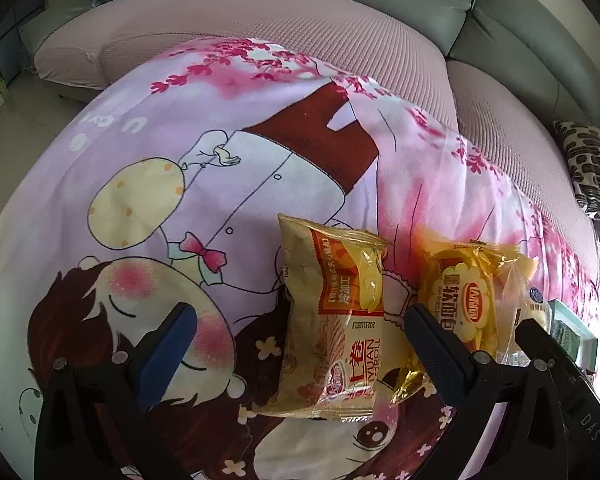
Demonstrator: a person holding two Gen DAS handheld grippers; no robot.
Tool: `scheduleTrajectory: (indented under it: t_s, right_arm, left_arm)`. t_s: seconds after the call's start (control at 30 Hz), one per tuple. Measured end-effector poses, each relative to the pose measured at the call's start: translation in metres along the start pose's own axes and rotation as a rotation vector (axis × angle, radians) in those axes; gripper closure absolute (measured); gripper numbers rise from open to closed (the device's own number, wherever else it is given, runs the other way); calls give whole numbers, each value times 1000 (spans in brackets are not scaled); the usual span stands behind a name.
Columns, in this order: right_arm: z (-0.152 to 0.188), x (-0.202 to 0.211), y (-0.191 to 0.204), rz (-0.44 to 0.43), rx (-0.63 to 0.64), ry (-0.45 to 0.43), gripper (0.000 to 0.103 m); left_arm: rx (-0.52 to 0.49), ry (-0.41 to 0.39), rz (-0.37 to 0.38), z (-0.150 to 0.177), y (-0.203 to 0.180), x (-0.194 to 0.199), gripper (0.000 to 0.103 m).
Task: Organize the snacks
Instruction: 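Grasp the yellow bread packet with the left tool, then grasp the round cream cake packet with the right tool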
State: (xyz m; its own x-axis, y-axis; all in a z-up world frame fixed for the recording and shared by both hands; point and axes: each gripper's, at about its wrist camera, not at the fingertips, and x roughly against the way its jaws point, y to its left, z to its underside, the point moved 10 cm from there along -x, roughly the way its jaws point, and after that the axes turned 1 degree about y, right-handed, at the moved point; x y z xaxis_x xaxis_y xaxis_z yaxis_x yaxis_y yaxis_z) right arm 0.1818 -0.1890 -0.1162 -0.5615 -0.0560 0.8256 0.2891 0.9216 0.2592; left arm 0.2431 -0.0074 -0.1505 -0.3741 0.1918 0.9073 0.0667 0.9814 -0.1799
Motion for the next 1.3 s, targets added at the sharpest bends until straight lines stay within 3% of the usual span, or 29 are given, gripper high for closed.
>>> scheduleTrajectory:
  t_s: [0.17, 0.3, 0.43, 0.57, 0.67, 0.7, 0.77, 1.0, 1.3]
  right_arm:
    - [-1, -6, 4, 40, 40, -2, 19]
    - [0, -11, 5, 45, 40, 5, 19]
    - [0, -11, 5, 49, 39, 7, 19]
    - [1, -12, 6, 62, 44, 4, 19]
    - [1, -11, 6, 68, 47, 5, 21]
    - [1, -10, 5, 72, 46, 1, 26]
    - [-1, -5, 4, 78, 45, -14, 32]
    - [2, 0, 6, 81, 58, -25, 38]
    - [11, 19, 11, 32, 41, -42, 39]
  left_arm:
    - [-34, 8, -26, 2, -5, -5, 1]
    - [-62, 13, -42, 3, -7, -7, 8]
    - [-70, 11, -52, 4, -6, -4, 27]
    - [-100, 18, -48, 7, -12, -3, 37]
    - [-106, 13, -13, 8, -16, 1, 58]
    - [-103, 9, -11, 7, -17, 2, 64]
    - [-102, -3, -9, 5, -17, 7, 65]
    - [-100, -33, 7, 2, -19, 21, 66]
    - [-100, -96, 22, -8, -21, 48, 66]
